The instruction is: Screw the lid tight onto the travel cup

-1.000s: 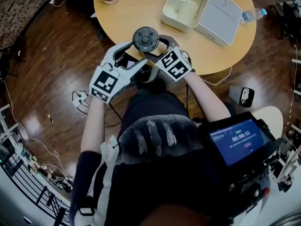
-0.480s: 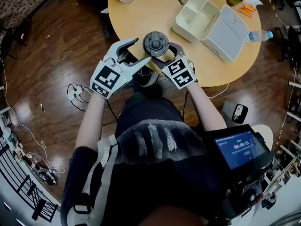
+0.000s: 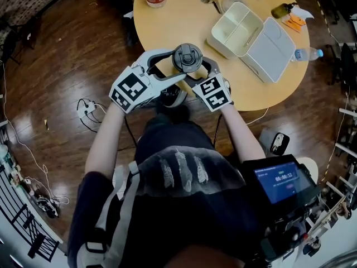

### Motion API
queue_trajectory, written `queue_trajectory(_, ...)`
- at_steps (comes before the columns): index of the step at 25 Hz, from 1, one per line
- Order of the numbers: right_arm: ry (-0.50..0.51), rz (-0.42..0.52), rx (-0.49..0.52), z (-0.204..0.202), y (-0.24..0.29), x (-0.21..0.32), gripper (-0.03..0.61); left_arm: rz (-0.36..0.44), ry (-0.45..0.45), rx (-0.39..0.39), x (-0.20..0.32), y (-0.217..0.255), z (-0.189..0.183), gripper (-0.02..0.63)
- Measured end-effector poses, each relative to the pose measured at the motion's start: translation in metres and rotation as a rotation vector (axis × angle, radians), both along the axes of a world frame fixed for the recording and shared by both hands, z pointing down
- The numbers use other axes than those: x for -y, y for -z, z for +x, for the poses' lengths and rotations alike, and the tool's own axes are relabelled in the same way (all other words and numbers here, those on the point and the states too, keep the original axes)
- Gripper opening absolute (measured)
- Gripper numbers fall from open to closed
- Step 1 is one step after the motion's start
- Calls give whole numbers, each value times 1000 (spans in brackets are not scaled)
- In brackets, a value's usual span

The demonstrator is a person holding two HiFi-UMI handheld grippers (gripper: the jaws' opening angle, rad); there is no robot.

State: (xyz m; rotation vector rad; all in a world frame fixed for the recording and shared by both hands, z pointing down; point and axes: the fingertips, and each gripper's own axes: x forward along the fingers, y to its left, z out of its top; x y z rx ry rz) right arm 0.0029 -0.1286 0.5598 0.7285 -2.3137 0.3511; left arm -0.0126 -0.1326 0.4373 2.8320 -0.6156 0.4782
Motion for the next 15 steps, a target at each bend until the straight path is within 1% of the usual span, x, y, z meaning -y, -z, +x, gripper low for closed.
queue_trajectory(3, 0, 1, -3, 0, 0, 0, 319, 26, 42, 15, -1, -4, -2, 291)
queue_trajectory(7, -3, -1, -3, -1, 1, 0, 318, 32, 170, 52, -1, -7, -1, 290)
queue_trajectory(10, -4, 0, 0, 0, 0, 0, 318, 36, 230, 65, -1, -7, 1, 291)
queue_trajectory(12, -3, 2, 1, 1, 0, 0, 318, 35, 237, 73, -4, -8, 2, 291)
queue_trajectory(15, -2, 1, 1, 0, 0, -1, 318, 27, 177, 77, -14, -6, -2, 290)
